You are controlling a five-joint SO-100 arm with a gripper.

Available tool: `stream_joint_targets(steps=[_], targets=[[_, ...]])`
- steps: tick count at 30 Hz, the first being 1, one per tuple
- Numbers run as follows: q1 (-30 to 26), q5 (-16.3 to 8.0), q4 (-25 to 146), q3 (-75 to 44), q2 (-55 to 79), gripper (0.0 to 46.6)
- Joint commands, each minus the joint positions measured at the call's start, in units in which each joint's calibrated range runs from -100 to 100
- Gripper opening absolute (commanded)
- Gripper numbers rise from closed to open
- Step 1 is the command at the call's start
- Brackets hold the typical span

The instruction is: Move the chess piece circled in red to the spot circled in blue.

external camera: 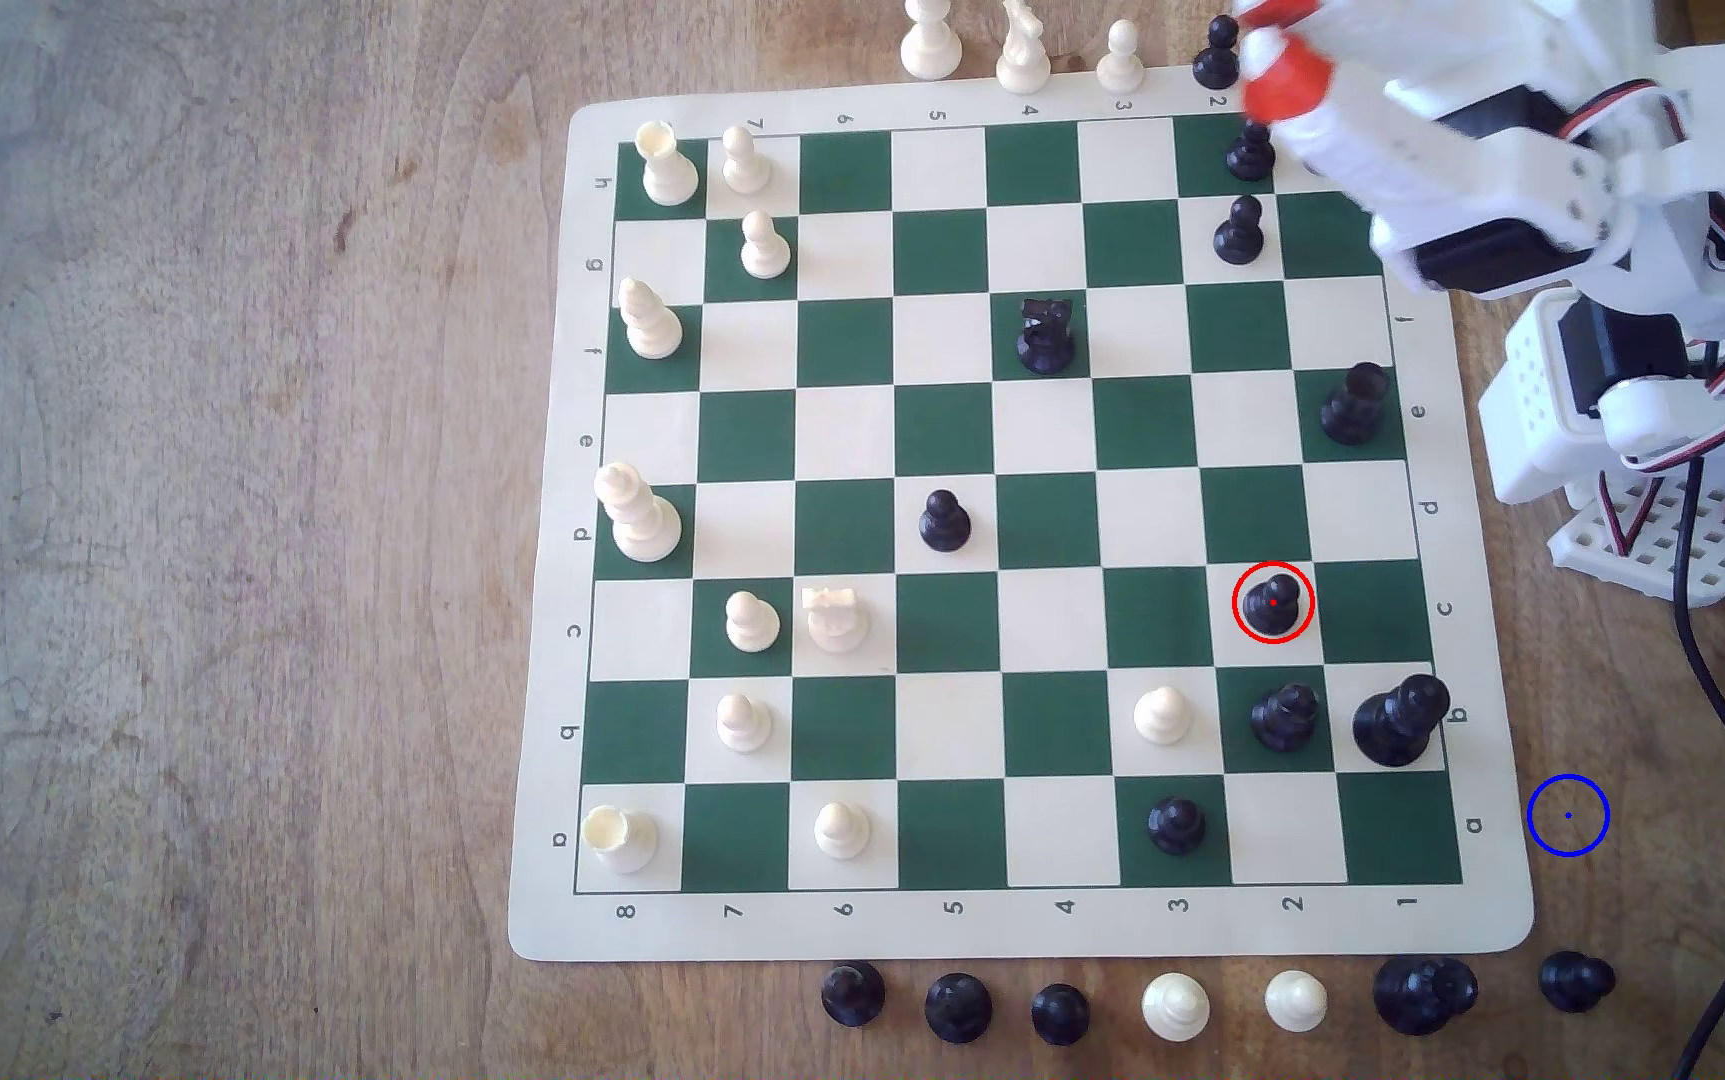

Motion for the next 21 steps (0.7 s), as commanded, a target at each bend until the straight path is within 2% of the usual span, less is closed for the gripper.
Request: stream_joint_targets(steps=[1,2,3,4,6,7,10,14,17,21], targets=[[1.4,-0.5,25.7,-12.1,-0.3,2.6],[1.7,-4.4,31.9,-14.0,-0.3,2.7],[2.3,-6.9,33.8,-14.8,-0.3,2.7],[2.5,-7.9,36.1,-15.8,-0.3,2.7],[1.9,-7.9,41.8,-19.1,-0.2,2.6],[1.0,-7.8,43.2,-20.5,0.6,0.2],[0.5,-6.3,49.5,-25.7,5.3,0.5],[0.4,-3.9,57.5,-30.3,11.9,3.7],[0.0,-2.6,70.3,-35.9,17.8,8.8],[0.9,-0.2,77.6,-37.5,20.5,9.1]])
